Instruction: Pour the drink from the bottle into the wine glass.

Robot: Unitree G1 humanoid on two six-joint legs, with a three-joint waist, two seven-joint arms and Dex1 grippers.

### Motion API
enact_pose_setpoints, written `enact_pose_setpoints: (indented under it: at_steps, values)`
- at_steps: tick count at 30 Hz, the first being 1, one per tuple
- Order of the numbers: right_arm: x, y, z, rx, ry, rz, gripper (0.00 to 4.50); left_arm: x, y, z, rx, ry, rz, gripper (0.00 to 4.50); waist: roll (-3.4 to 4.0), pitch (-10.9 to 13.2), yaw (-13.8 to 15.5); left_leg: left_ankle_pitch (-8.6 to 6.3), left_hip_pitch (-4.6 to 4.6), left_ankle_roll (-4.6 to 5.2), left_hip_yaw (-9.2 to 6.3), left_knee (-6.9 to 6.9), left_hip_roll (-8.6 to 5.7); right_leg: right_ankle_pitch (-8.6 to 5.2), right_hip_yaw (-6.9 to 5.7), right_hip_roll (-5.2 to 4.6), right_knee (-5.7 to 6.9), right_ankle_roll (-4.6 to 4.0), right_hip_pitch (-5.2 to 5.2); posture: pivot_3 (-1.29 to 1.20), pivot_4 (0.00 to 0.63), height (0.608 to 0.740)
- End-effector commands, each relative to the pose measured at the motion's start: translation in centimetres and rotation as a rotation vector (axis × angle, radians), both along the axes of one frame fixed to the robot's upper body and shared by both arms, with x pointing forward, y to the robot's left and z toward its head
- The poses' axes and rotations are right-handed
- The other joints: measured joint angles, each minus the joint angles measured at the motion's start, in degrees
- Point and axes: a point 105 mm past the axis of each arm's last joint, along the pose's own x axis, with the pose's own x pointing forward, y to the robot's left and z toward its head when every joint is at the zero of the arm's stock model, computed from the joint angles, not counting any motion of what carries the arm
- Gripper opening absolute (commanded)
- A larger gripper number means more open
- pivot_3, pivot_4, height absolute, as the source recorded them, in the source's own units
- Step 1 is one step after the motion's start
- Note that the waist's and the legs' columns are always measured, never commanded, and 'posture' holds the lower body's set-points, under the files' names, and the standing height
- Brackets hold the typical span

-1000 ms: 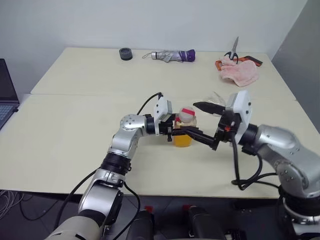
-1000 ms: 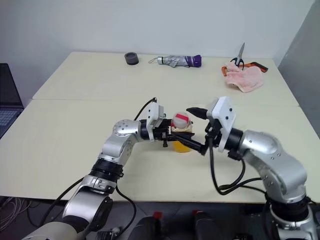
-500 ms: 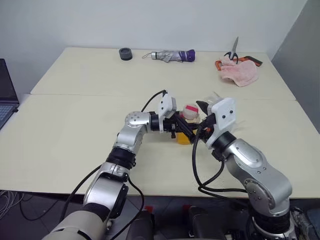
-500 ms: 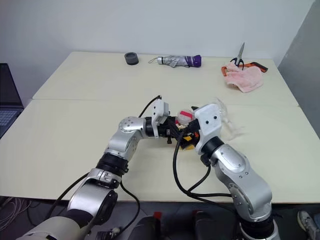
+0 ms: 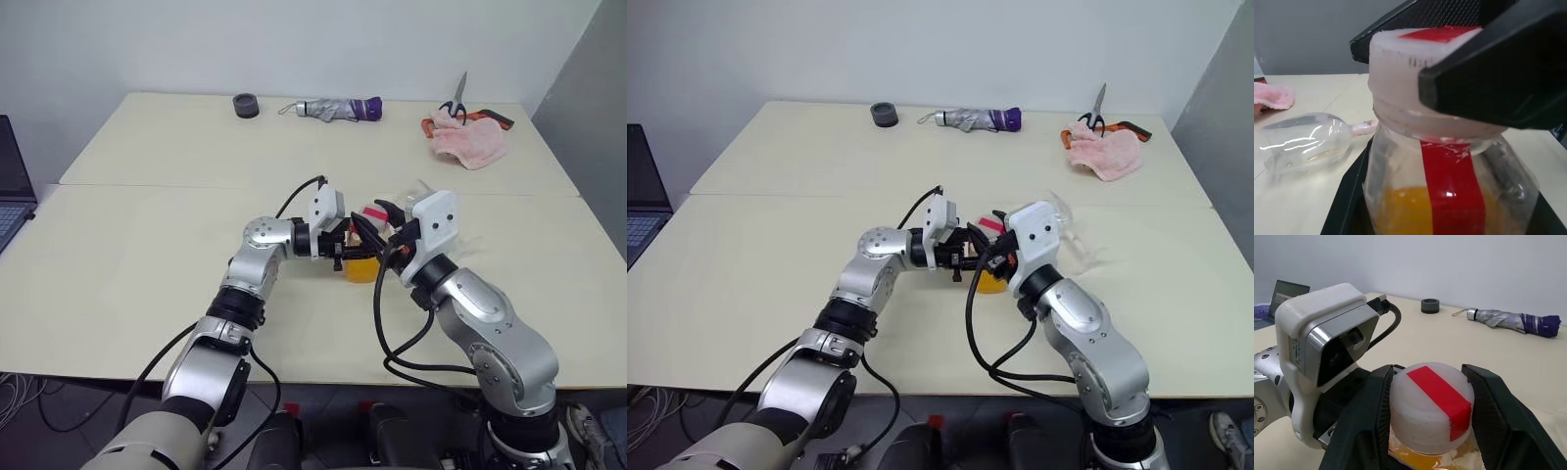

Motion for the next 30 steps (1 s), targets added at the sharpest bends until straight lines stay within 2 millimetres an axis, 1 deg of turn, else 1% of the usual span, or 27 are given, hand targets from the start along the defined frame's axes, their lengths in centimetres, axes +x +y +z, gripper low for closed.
enact_pose_setpoints:
  at_steps: [1, 2, 5, 7, 8, 9, 11, 13, 14, 16, 17, 18, 19, 20, 24, 27, 30]
  values:
    - [-2.2, 1.5, 0.4, -0.119, -0.080, 0.384, 1.88, -0.3, -0.2, 1.9, -0.037, -0.046, -0.042, 1.80, 0.02, 0.01, -0.01, 0.00, 0.00, 0.00, 0.00, 0.01, -0.01, 0.00, -0.01, 0.00, -0.02, 0.00, 0.00, 0.00, 0.150, 0.740]
    - [-2.2, 1.2, 0.2, -0.189, -0.096, 0.450, 1.88, -0.4, -0.2, 1.9, -0.032, -0.045, -0.052, 1.80, 0.01, 0.02, -0.02, 0.00, 0.01, 0.01, 0.02, 0.02, -0.05, 0.00, 0.00, -0.02, -0.04, 0.01, 0.03, 0.00, 0.150, 0.740]
    - [-1.6, -0.2, -0.4, -0.365, -0.032, 0.639, 1.88, -0.7, -0.1, 1.7, -0.007, -0.050, -0.083, 1.80, 0.01, 0.02, -0.02, -0.01, 0.05, 0.02, 0.01, 0.00, -0.04, 0.00, -0.03, -0.01, -0.04, 0.00, 0.05, 0.00, 0.150, 0.740]
    - [-0.5, -1.4, 0.0, -0.405, 0.024, 0.697, 1.88, -0.8, 0.0, 1.6, 0.007, -0.056, -0.100, 1.80, 0.06, 0.06, -0.12, -0.01, 0.05, 0.03, 0.01, 0.01, -0.01, 0.01, -0.03, 0.03, -0.05, -0.01, 0.04, 0.00, 0.150, 0.740]
    - [0.1, -1.9, 0.0, -0.412, 0.049, 0.697, 1.88, -0.9, 0.0, 1.5, 0.011, -0.061, -0.102, 1.80, 0.06, 0.06, -0.12, -0.01, 0.06, 0.03, 0.02, -0.02, -0.02, 0.01, -0.03, 0.02, -0.04, -0.02, 0.04, 0.00, 0.150, 0.740]
    - [0.3, -2.2, 0.0, -0.404, 0.066, 0.693, 1.88, -0.8, 0.0, 1.5, 0.009, -0.062, -0.096, 1.80, 0.06, 0.06, -0.12, -0.01, 0.06, 0.03, 0.00, -0.02, 0.03, 0.01, -0.06, 0.04, -0.06, -0.02, 0.04, 0.00, 0.150, 0.740]
    - [0.7, -2.7, 0.2, -0.372, 0.059, 0.636, 1.88, -0.7, 0.0, 1.5, 0.002, -0.062, -0.082, 1.80, 0.06, 0.06, 0.01, -0.01, 0.05, 0.04, -0.05, -0.04, 0.04, -0.01, -0.08, 0.05, -0.04, -0.05, 0.04, 0.00, 0.150, 0.740]
    - [1.3, -3.2, 0.9, -0.313, 0.014, 0.545, 2.60, -0.7, 0.0, 1.5, -0.004, -0.059, -0.073, 1.80, 0.05, 0.06, 0.05, -0.01, 0.00, 0.04, -0.06, -0.04, 0.04, -0.01, -0.08, 0.03, -0.05, -0.06, 0.03, 0.00, 0.150, 0.740]
    - [1.0, -3.4, 1.3, -0.292, -0.002, 0.518, 2.85, -0.7, 0.0, 1.4, -0.004, -0.058, -0.070, 1.80, 0.05, 0.06, 0.06, -0.01, -0.01, 0.04, -0.05, -0.03, 0.03, -0.01, -0.07, 0.00, -0.07, -0.06, 0.03, 0.00, 0.150, 0.740]
    - [-0.2, -3.7, 2.2, -0.231, -0.048, 0.448, 3.52, -0.5, 0.0, 1.4, -0.011, -0.052, -0.052, 1.80, 0.05, 0.07, 0.16, -0.01, -0.05, 0.04, -0.04, -0.02, 0.01, -0.01, -0.06, -0.08, -0.04, -0.05, 0.01, 0.00, 0.150, 0.740]
    - [-0.9, -3.6, 2.5, -0.208, -0.061, 0.419, 3.89, -0.4, 0.0, 1.4, -0.013, -0.050, -0.047, 1.80, 0.05, 0.07, 0.17, -0.01, -0.07, 0.04, -0.05, -0.02, 0.02, -0.01, -0.05, -0.09, -0.03, -0.05, 0.01, 0.00, 0.150, 0.740]
    - [-1.5, -3.5, 2.5, -0.205, -0.076, 0.383, 4.16, -0.3, -0.1, 1.4, -0.012, -0.052, -0.043, 1.80, 0.06, 0.06, 0.19, -0.01, -0.06, 0.03, -0.05, -0.01, 0.02, -0.01, -0.04, -0.09, -0.03, -0.05, 0.01, 0.00, 0.150, 0.740]
    - [-2.0, -3.3, 2.5, -0.195, -0.080, 0.350, 4.20, -0.3, -0.1, 1.4, -0.012, -0.053, -0.040, 1.80, 0.05, 0.07, 0.19, -0.01, -0.07, 0.03, -0.06, -0.02, 0.03, -0.01, -0.04, -0.10, -0.03, -0.04, -0.01, 0.00, 0.150, 0.740]
    - [-2.2, -3.2, 2.4, -0.181, -0.081, 0.280, 4.20, -0.2, -0.2, 1.4, -0.012, -0.054, -0.036, 1.80, 0.05, 0.06, 0.19, -0.01, -0.07, 0.03, -0.05, -0.02, 0.01, -0.01, -0.03, -0.09, -0.03, -0.04, 0.00, 0.00, 0.150, 0.740]
    - [-2.2, -2.8, 1.9, -0.085, -0.074, 0.019, 4.20, 0.2, -0.6, 1.5, -0.019, -0.052, -0.029, 1.80, 0.05, 0.06, 0.07, 0.00, -0.01, 0.02, -0.05, 0.02, -0.02, -0.02, -0.03, -0.04, 0.05, -0.02, 0.01, 0.00, 0.150, 0.740]
    - [-2.0, -1.6, 1.8, -0.021, -0.068, -0.083, 4.20, 0.2, -0.8, 1.5, -0.016, -0.052, -0.039, 1.80, 0.06, 0.06, -0.14, 0.01, 0.02, 0.00, -0.03, 0.02, 0.01, -0.04, 0.01, 0.02, 0.09, 0.00, 0.00, 0.00, 0.150, 0.740]
    - [-1.5, -1.1, 1.4, -0.018, -0.057, -0.117, 4.20, 0.3, -1.0, 1.6, -0.012, -0.056, -0.048, 1.80, 0.06, 0.06, -0.04, 0.01, 0.03, 0.00, -0.03, 0.02, 0.02, -0.04, 0.01, 0.04, 0.09, 0.00, 0.00, 0.00, 0.150, 0.740]
